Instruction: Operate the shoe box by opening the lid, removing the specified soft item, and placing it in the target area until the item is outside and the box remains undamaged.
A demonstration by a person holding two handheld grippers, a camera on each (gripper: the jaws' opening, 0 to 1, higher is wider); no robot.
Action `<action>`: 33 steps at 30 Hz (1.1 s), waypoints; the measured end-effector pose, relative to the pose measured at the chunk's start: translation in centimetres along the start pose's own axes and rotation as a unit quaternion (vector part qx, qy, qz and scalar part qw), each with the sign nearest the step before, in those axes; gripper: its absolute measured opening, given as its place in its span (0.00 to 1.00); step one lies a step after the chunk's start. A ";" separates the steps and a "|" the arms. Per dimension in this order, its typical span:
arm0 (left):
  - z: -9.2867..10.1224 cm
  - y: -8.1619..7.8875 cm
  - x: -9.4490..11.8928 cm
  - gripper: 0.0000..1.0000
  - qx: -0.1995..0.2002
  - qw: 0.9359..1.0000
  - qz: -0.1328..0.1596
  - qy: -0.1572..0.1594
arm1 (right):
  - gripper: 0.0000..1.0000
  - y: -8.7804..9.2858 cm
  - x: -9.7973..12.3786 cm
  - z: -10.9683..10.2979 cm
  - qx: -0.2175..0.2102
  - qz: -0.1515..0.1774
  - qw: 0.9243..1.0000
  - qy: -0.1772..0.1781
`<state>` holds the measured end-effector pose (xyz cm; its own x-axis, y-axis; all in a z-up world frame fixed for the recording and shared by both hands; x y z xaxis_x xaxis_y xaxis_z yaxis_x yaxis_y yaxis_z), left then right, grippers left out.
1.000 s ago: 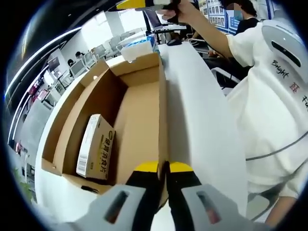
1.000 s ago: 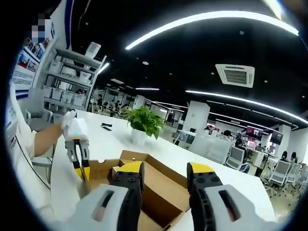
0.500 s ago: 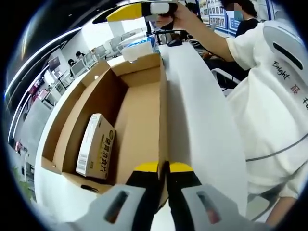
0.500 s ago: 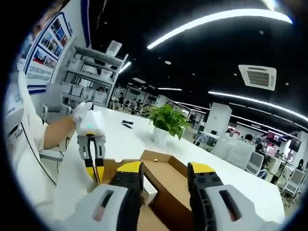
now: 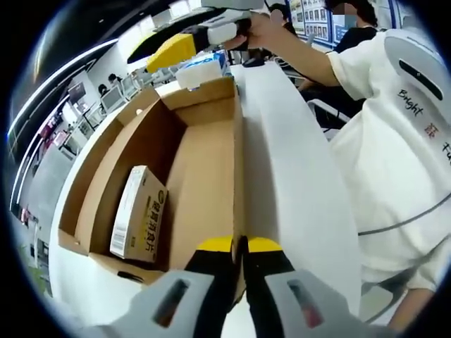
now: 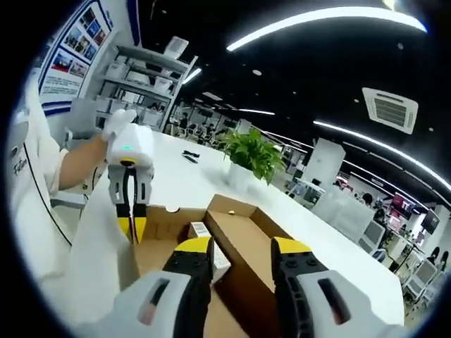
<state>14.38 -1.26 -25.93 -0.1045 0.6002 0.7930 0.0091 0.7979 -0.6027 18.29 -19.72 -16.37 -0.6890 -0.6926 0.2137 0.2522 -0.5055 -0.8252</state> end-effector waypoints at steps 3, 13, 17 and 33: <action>0.0 0.0 0.0 0.03 0.001 1.000 -0.001 0.000 | 0.32 0.2 -0.6 -0.4 -0.001 -0.006 1.000 -0.012; 0.0 -0.1 0.0 0.03 -0.001 1.000 -0.001 0.000 | 0.32 0.9 -3.4 -1.7 0.014 -0.027 0.999 -0.040; 0.0 -0.1 0.0 0.03 -0.001 1.000 -0.001 0.000 | 0.31 1.4 -4.3 -1.9 0.011 -0.038 0.998 -0.042; 0.1 -0.1 0.0 0.03 0.000 1.000 -0.004 0.001 | 0.31 2.4 -7.5 -4.0 0.041 -0.094 0.989 -0.108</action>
<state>14.33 -1.36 -25.91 -0.1027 0.5942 0.7977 0.0087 0.8025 -0.5966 21.39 -13.66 -22.06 -0.5705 -0.6719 0.4723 0.1948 -0.6694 -0.7169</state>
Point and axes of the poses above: the point that each gripper's makers call its tool centre point, and the gripper's own axes: x roughly backward along the fingers, z roughly to its right, y roughly out of its underside, the point moved 6 cm from there along x, roughly backward along the fingers, and after that the axes turned 7 degrees about x, right-handed, at the moved point
